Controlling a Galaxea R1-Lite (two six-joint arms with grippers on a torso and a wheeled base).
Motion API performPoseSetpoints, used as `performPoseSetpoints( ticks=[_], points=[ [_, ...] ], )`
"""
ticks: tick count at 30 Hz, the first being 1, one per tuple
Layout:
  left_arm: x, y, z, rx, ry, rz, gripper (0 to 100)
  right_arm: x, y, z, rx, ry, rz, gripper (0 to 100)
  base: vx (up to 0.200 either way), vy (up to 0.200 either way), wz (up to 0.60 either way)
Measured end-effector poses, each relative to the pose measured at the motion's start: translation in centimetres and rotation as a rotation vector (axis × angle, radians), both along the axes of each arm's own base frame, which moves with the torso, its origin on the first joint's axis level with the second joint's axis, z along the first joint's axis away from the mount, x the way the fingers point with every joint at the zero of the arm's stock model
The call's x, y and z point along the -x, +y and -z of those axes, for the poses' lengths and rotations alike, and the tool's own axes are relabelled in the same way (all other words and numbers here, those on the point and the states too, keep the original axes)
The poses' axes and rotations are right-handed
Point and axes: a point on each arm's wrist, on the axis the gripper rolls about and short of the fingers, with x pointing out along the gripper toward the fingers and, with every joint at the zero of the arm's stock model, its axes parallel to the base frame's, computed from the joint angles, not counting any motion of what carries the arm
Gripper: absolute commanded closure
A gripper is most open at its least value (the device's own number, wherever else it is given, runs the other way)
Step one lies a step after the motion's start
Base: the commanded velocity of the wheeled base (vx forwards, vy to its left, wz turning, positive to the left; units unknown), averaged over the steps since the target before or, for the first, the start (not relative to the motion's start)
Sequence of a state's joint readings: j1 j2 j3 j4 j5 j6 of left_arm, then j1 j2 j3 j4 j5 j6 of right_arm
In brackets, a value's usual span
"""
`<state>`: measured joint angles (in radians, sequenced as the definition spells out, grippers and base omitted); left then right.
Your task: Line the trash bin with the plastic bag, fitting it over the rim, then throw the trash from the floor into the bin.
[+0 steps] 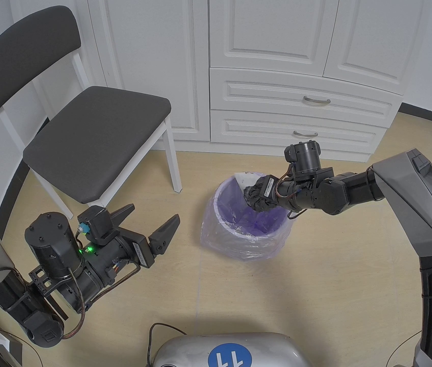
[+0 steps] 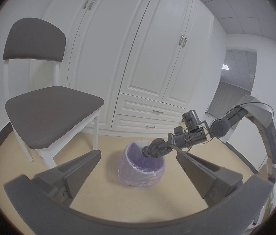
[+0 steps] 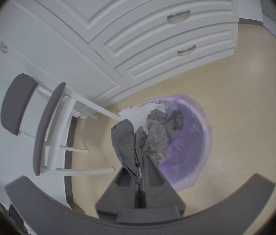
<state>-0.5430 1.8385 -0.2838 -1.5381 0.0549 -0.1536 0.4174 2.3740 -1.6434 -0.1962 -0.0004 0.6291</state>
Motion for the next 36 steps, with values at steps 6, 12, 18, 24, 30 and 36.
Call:
performPoseSetpoints(
  ticks=[6,12,18,24,30,36],
  points=[
    [0.1,0.0,0.0,0.000,-0.001,0.001,0,-0.6,-0.7,1.8,0.051,0.051,0.001,100,0.000,0.000,0.00],
    [0.2,0.0,0.0,-0.003,0.002,0.003,0,-0.8,-0.7,3.8,0.085,0.098,-0.007,100,0.000,0.000,0.00],
    [0.2,0.1,0.0,-0.006,0.002,0.003,0,-0.7,-0.6,4.8,0.119,0.137,-0.023,100,0.000,0.000,0.00],
    [0.5,0.1,0.3,-0.012,0.012,0.001,0,-1.0,-0.3,5.6,0.120,0.144,-0.024,100,0.000,0.000,0.00],
    [0.5,0.1,0.1,-0.009,0.008,-0.001,0,-1.7,0.0,6.1,0.117,0.133,0.003,100,0.000,0.000,0.00],
    [0.4,0.0,0.1,-0.008,0.006,-0.001,0,-2.4,0.3,6.7,0.118,0.125,0.038,100,0.000,0.000,0.00]
  ],
)
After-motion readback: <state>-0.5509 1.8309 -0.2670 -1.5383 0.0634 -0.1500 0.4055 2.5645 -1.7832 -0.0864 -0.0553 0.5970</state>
